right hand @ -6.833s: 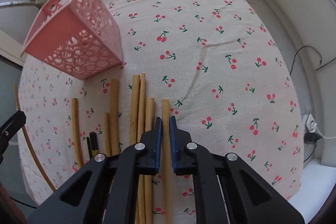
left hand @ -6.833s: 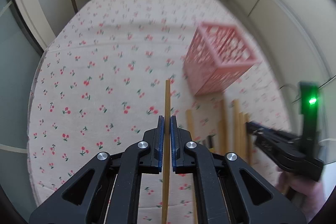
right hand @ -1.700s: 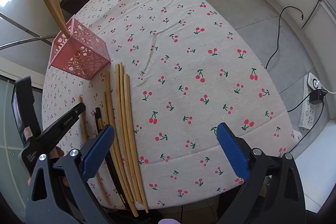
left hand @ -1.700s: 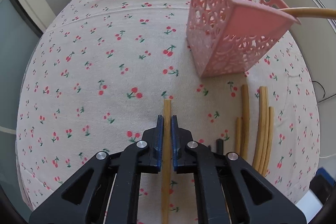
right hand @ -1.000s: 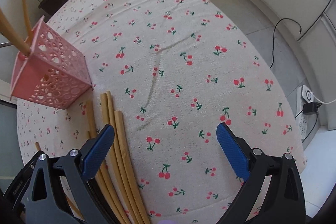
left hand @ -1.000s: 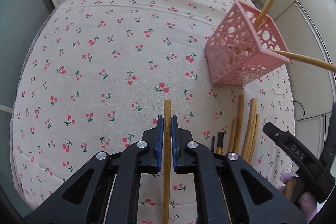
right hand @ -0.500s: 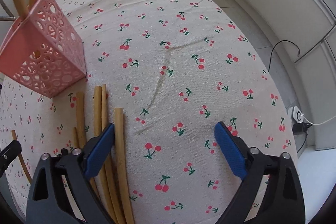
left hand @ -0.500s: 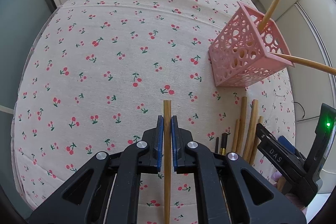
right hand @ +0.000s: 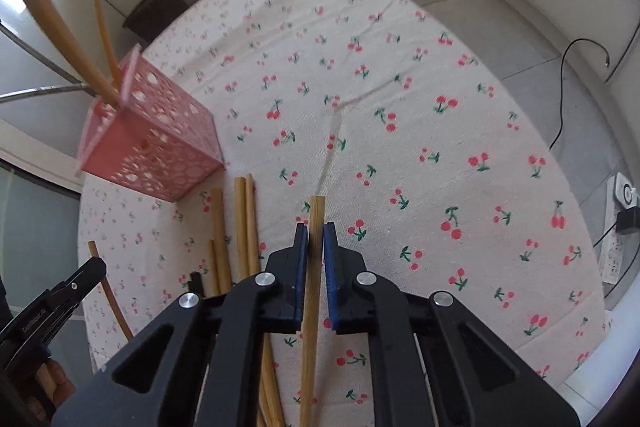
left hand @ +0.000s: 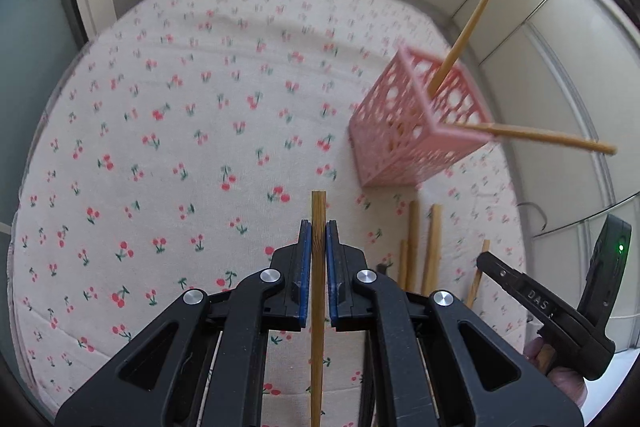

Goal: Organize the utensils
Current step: 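Lift the chopstick with the left gripper and carry it over the pink holder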

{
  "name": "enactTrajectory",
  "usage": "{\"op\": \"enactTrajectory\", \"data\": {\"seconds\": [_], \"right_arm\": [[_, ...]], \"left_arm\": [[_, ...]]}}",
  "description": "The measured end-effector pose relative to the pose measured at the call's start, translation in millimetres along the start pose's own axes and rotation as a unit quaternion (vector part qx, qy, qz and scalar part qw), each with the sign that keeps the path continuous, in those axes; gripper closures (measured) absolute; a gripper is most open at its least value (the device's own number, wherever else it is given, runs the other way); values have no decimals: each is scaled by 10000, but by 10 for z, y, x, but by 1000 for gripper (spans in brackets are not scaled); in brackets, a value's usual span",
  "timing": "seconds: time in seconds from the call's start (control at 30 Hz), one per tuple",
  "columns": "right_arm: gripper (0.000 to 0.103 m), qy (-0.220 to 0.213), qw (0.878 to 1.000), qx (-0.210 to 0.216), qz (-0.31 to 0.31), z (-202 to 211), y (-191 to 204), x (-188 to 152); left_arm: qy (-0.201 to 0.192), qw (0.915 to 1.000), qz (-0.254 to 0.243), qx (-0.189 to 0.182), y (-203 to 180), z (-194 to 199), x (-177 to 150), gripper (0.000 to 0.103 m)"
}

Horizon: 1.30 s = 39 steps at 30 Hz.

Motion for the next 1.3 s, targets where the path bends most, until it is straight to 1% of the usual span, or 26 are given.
{"op": "enactTrajectory", "data": {"seconds": [0.1, 0.3, 0.4, 0.53, 0.63, 0.73, 0.8, 0.9, 1.03, 1.13, 1.23, 1.3], "right_arm": [[95, -336, 9991, 245, 76, 301, 68, 92], [95, -864, 9945, 559, 187, 907, 23, 161], [95, -1140, 9913, 614, 258, 1186, 7, 194], [95, -1482, 9853, 809, 253, 1588, 20, 253], [95, -1795, 9796, 866, 269, 1888, 51, 325], [95, -2109, 9727, 940, 222, 2206, 90, 442], [95, -2340, 9666, 1030, 150, 2439, 129, 577], [95, -2743, 9534, 1252, -4, 2821, 216, 860], [95, -3110, 9337, 1761, -223, 3249, 429, 1228], [95, -3267, 9219, 2059, -317, 3409, 567, 1379], [95, -3328, 9152, 2243, -370, 3417, 673, 1449], [95, -3279, 9152, 2309, -386, 3330, 751, 1485]], "left_arm": [[-437, 9989, -101, -126, -63, 256, 96, 96], [-1050, 9935, -402, -194, -193, 763, 153, 96], [-1356, 9889, -541, -262, -255, 1063, 138, 96], [-1765, 9813, -722, -272, -337, 1443, 107, 96], [-2017, 9764, -727, -268, -348, 1702, 136, 96], [-2292, 9708, -646, -286, -345, 1951, 273, 96], [-2464, 9668, -623, -254, -355, 2101, 394, 96], [-2730, 9602, -543, -242, -381, 2321, 627, 96], [-2971, 9538, -375, -257, -422, 2460, 985, 96], [-3116, 9493, -318, -253, -498, 2457, 1203, 96], [-3157, 9481, -367, -85, -572, 2317, 1368, 96], [-3114, 9495, -372, -14, -595, 2178, 1438, 96]]}}
Point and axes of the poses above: each gripper's, at about its wrist camera, not at the fingertips, and z roughly against the way its jaws point, y to its left, x to its top, the point moved 8 cm from there along -z, roughly the way its jaws point, and after that the axes turned 12 degrees about -z, right-handed, at the moved point
